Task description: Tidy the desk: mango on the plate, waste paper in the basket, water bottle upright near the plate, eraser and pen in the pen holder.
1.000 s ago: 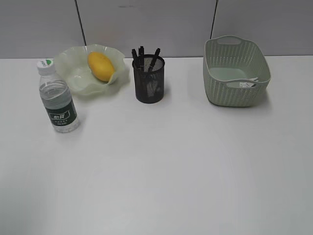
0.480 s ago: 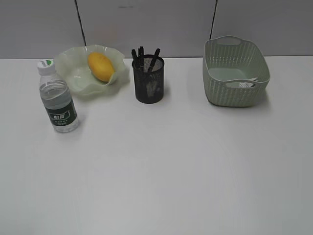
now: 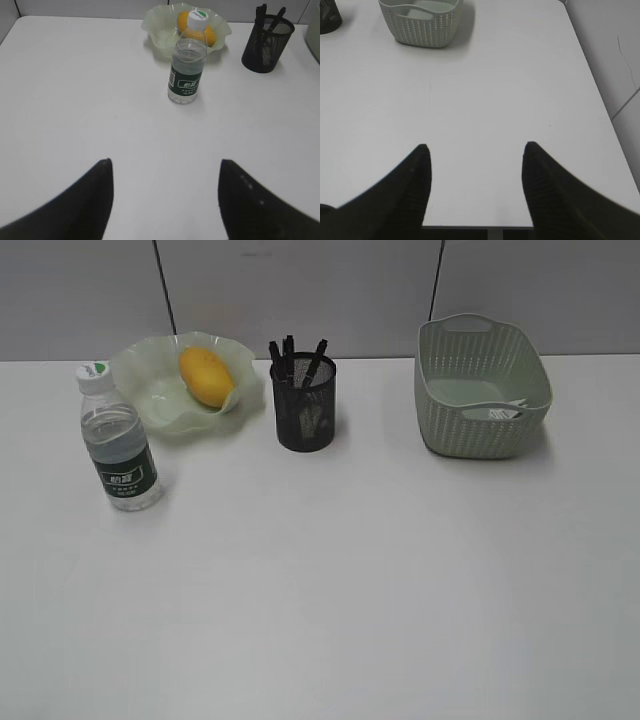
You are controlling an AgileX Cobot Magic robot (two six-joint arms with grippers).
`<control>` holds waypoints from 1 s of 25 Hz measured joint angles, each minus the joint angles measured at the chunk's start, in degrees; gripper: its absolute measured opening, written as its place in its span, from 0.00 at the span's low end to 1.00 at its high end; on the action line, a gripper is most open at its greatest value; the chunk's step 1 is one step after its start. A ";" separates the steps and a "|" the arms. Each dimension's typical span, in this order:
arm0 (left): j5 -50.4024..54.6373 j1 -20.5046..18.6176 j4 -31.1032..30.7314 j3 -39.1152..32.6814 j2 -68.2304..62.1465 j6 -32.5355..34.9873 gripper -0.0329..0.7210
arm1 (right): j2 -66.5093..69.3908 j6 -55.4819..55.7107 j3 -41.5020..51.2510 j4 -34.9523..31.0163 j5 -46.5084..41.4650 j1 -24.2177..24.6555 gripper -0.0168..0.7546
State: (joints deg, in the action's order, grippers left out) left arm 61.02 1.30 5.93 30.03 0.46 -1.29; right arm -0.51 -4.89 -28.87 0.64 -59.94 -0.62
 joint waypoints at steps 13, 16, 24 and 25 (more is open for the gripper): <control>0.00 0.00 -0.05 0.00 0.00 -0.21 0.66 | 0.00 0.00 0.00 0.00 0.10 0.00 0.62; 0.00 0.00 -0.05 0.00 0.00 -0.21 0.66 | 0.00 0.00 0.00 0.00 0.10 0.00 0.62; -0.05 0.00 -0.05 0.00 0.00 -0.21 0.63 | 0.00 0.00 0.00 0.00 0.15 0.00 0.62; -0.05 0.00 -0.05 0.00 0.00 -0.21 0.63 | 0.00 0.00 0.00 0.00 0.15 0.00 0.62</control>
State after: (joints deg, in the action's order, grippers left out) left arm 60.97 1.30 5.88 30.03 0.46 -1.50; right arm -0.51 -4.89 -28.87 0.64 -59.78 -0.62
